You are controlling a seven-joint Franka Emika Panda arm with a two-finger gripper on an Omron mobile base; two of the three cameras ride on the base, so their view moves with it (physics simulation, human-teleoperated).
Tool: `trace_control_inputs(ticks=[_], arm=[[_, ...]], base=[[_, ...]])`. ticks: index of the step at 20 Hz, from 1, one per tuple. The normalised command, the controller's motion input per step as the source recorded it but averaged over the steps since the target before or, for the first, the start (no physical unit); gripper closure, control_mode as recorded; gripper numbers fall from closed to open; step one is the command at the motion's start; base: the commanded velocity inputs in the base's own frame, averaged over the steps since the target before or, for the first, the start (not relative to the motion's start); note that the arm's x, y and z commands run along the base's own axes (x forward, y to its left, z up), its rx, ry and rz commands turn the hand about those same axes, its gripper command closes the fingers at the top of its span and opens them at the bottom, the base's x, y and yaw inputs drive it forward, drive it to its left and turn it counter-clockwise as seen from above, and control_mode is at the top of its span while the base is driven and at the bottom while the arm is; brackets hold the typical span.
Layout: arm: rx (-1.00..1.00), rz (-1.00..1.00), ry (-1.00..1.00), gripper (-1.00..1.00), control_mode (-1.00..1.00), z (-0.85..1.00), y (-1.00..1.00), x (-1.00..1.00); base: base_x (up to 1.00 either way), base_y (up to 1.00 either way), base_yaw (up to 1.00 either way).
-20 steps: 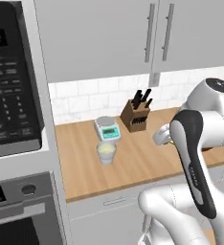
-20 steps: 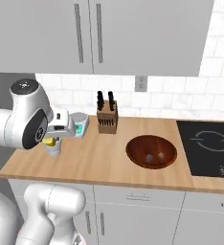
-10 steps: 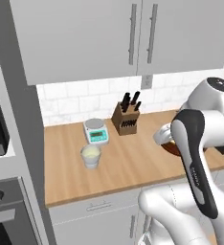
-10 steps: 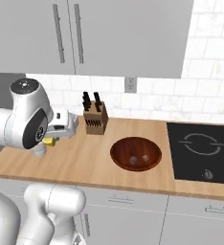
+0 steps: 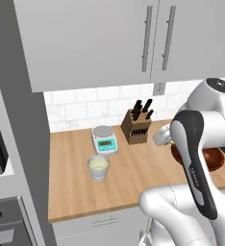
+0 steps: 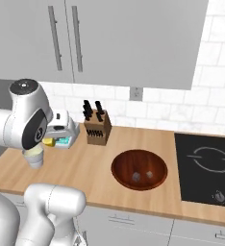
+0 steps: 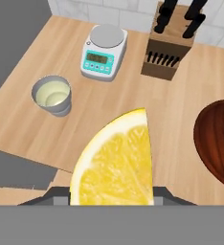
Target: Grab a lemon wedge from the fridge and one ice cube from the ice bowl, and put them in the glass of lemonade.
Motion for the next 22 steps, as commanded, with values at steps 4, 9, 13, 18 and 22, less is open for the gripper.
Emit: trace_control_inputs(ticks=[4, 9, 13, 18, 22], arm=[[0.0, 0.0, 0.0, 1.0, 1.0, 0.0, 0.0, 0.0], [0.0, 0.0, 0.0, 1.0, 1.0, 0.0, 0.0, 0.0], [0.0, 0.0, 0.0, 1.0, 1.0, 0.0, 0.0, 0.0], [0.0, 0.0, 0.0, 1.0, -1.0, 0.0, 0.01, 0.05], [0.0, 0.0, 0.0, 1.0, -1.0, -0.04, 0.29, 0.51]], base=[[0.41, 0.0, 0.03], [0.31, 0.0, 0.0], [0.02, 0.0, 0.0], [0.11, 0.04, 0.0], [0.0, 0.0, 0.0]])
